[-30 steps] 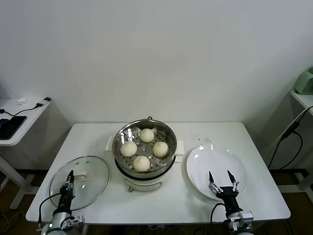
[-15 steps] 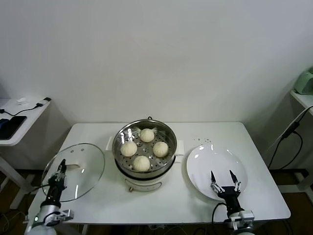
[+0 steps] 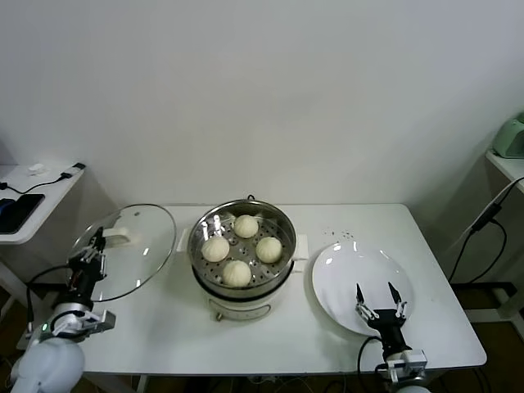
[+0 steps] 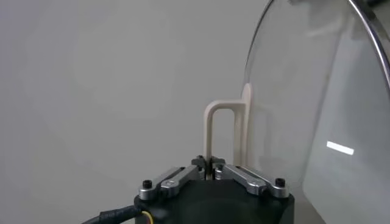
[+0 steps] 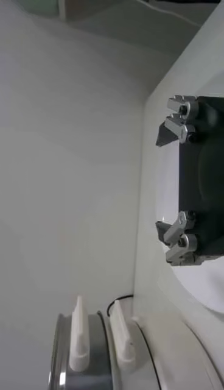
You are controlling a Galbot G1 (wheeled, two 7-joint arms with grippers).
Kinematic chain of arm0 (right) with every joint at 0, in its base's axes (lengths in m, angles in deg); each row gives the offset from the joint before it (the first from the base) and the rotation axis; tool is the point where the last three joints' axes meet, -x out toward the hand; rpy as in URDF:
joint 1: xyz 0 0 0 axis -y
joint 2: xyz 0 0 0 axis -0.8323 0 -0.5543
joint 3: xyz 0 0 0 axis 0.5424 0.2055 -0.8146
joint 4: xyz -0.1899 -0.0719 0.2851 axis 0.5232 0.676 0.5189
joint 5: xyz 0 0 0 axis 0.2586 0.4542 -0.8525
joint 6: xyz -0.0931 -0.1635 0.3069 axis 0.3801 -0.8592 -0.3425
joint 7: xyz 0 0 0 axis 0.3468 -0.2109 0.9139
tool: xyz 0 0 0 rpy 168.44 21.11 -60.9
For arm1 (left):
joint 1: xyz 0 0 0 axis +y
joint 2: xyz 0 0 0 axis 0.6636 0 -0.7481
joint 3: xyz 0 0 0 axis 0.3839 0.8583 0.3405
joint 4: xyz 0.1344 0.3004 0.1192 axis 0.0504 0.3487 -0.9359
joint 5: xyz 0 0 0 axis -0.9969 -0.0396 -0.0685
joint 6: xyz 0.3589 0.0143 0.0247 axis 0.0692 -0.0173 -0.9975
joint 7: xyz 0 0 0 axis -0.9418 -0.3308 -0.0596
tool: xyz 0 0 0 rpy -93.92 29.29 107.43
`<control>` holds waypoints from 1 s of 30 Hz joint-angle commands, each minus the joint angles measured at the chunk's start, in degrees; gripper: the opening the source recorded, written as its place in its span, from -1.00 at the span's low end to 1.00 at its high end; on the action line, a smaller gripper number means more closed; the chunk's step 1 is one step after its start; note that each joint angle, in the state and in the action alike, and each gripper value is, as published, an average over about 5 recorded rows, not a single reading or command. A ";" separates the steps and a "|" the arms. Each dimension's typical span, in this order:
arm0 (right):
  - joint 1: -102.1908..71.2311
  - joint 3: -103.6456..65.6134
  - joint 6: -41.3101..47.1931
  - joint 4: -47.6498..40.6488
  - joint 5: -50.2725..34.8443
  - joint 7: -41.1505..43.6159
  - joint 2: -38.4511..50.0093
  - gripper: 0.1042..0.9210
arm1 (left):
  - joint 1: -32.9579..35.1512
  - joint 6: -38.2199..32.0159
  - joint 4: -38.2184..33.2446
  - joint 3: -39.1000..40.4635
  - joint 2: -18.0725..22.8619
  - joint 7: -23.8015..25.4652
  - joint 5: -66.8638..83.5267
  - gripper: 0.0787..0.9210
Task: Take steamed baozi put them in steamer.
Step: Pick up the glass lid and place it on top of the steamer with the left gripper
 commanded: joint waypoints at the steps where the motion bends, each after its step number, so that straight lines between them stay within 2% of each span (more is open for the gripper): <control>1: -0.02 -0.02 -0.47 -0.14 0.59 0.01 -0.03 0.76 | -7.27 20.95 -14.26 16.54 0.99 12.01 -12.55 -0.86; 8: -0.24 0.03 -0.67 0.17 0.74 -0.02 -0.13 0.76 | -12.48 27.31 -13.58 30.11 5.24 16.17 -21.88 -0.86; 13: -0.54 -0.01 -1.10 -0.04 0.64 -0.08 -0.28 0.76 | -15.54 29.18 -11.06 36.30 9.14 17.51 -25.92 -0.86; 22: -0.81 -0.21 -2.07 -0.48 0.50 -0.39 -0.31 0.76 | -19.20 30.55 -4.17 42.98 17.01 17.50 -31.94 -0.86; 30: -1.24 -0.75 -2.82 -0.50 0.29 -0.87 -0.26 0.76 | -20.87 30.36 2.14 44.65 21.13 14.95 -34.86 -0.86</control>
